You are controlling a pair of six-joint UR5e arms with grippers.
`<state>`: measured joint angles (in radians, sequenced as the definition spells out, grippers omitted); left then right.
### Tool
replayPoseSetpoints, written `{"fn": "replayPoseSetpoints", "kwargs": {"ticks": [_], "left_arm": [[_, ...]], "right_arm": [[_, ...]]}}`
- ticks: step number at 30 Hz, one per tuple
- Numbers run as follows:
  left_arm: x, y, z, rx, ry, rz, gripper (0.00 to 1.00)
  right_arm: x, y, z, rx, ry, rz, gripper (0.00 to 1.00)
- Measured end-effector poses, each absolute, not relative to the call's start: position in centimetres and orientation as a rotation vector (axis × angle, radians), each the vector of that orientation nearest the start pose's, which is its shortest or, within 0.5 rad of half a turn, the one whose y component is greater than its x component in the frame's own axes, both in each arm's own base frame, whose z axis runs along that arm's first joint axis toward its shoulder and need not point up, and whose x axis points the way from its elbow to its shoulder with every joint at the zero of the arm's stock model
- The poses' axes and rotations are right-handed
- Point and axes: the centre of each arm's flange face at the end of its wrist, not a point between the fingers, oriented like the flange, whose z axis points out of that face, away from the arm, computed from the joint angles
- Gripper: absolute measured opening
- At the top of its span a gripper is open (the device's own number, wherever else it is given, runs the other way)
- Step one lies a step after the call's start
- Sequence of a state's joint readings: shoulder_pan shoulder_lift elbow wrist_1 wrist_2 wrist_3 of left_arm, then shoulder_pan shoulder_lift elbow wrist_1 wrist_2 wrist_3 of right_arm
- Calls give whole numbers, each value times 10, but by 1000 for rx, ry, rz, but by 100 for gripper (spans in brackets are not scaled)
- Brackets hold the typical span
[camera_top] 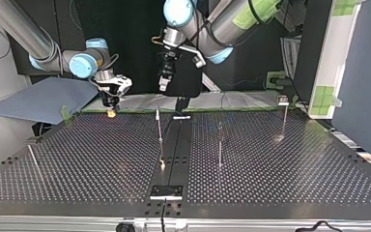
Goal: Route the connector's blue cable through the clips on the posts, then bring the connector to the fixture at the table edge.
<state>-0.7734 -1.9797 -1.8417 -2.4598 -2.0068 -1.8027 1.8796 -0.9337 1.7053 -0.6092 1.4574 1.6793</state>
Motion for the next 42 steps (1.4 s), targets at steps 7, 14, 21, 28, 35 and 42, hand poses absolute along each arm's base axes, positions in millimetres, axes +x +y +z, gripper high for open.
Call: {"fn": "replayPoseSetpoints", "kwargs": {"ticks": [7,14,21,28,35,42], "left_arm": [[328,-450,220,54,1541,-499,99],[311,-439,234,31,1486,-543,99],[293,-428,247,12,1435,-577,99],[275,-415,258,-46,1386,-618,99],[254,-400,260,-63,1369,-612,99],[239,-386,220,-34,1448,-519,99]], "right_arm": [[325,-543,116,1613,-1195,1492,0],[327,-541,116,1616,-1194,1495,0],[328,-541,116,1619,-1194,1496,0],[328,-540,115,1621,-1194,1495,0],[329,-540,115,1623,-1195,1494,0],[329,-539,115,1623,-1194,1495,0]]}}
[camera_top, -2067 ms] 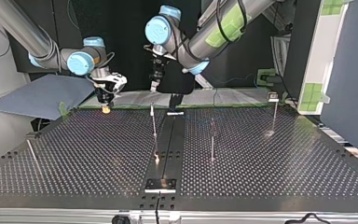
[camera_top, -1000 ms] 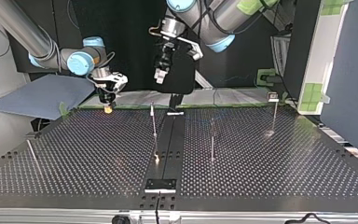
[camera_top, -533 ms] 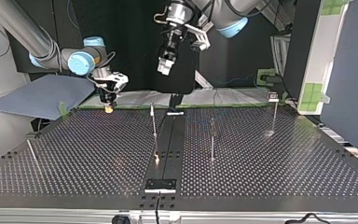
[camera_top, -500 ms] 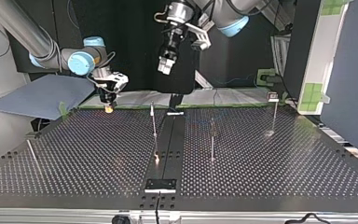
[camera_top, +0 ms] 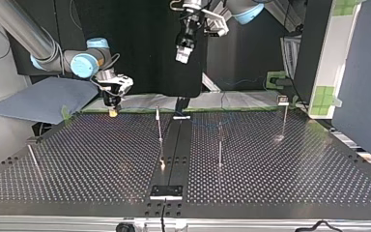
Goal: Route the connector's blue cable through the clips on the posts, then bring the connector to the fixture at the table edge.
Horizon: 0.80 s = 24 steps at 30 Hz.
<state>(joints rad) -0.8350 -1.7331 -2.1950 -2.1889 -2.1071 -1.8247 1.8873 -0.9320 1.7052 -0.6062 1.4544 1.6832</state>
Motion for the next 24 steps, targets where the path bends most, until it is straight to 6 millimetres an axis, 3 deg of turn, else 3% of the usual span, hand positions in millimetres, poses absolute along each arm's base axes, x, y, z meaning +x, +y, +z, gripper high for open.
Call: {"fn": "replayPoseSetpoints", "kwargs": {"ticks": [5,11,24], "left_arm": [[229,-375,189,-1,1513,-471,99],[215,-360,168,21,1563,-443,99],[182,-326,133,81,1654,-396,99]], "right_arm": [[328,-542,117,1617,-1190,1497,0],[324,-551,134,1582,-1188,1492,0],[314,-561,218,1372,-1184,1532,0]]}}
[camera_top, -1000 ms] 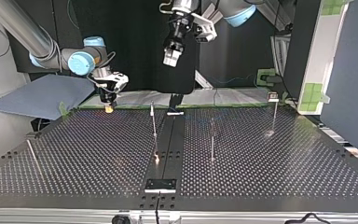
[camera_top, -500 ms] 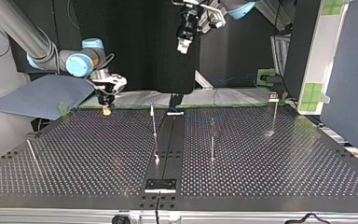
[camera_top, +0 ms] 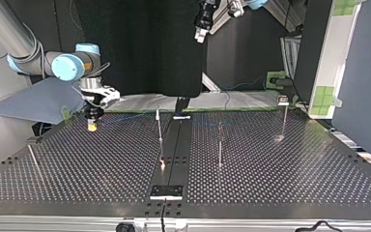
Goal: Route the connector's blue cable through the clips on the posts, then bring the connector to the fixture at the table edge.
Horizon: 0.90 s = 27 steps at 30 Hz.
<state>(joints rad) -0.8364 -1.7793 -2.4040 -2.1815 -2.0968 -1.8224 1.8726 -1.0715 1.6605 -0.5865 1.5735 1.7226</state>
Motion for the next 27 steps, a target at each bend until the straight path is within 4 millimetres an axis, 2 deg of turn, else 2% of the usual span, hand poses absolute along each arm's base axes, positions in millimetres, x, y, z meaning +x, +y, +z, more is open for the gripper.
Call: {"fn": "replayPoseSetpoints", "kwargs": {"ticks": [9,18,20,27], "left_arm": [[158,-299,113,119,1709,-356,99],[143,-280,103,136,1707,-329,99],[143,-280,103,141,1698,-325,99],[148,-283,106,136,1651,-319,99]], "right_arm": [[303,-566,286,1280,-1134,1462,0],[275,-559,327,1228,-1133,1337,0],[269,-560,328,1226,-1146,1314,0],[255,-570,310,1274,-1187,1254,0]]}}
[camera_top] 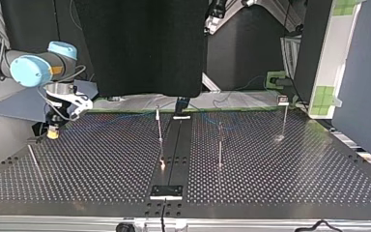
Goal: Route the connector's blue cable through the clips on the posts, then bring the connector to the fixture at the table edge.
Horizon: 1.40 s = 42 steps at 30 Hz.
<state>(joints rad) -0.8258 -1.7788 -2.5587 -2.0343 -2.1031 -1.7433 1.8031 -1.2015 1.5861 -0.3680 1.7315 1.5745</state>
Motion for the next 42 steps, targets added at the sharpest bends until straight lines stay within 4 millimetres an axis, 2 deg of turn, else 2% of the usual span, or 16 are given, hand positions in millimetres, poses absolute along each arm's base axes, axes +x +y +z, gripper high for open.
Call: {"fn": "replayPoseSetpoints", "kwargs": {"ticks": [18,28,42], "left_arm": [[153,-285,109,129,1641,-318,99],[153,-286,109,135,1649,-315,99],[151,-286,107,169,1678,-282,99]], "right_arm": [[214,-591,306,1296,-1178,1217,0],[199,-607,284,1343,-1158,1226,0],[171,-618,286,1425,-1106,1231,0]]}}
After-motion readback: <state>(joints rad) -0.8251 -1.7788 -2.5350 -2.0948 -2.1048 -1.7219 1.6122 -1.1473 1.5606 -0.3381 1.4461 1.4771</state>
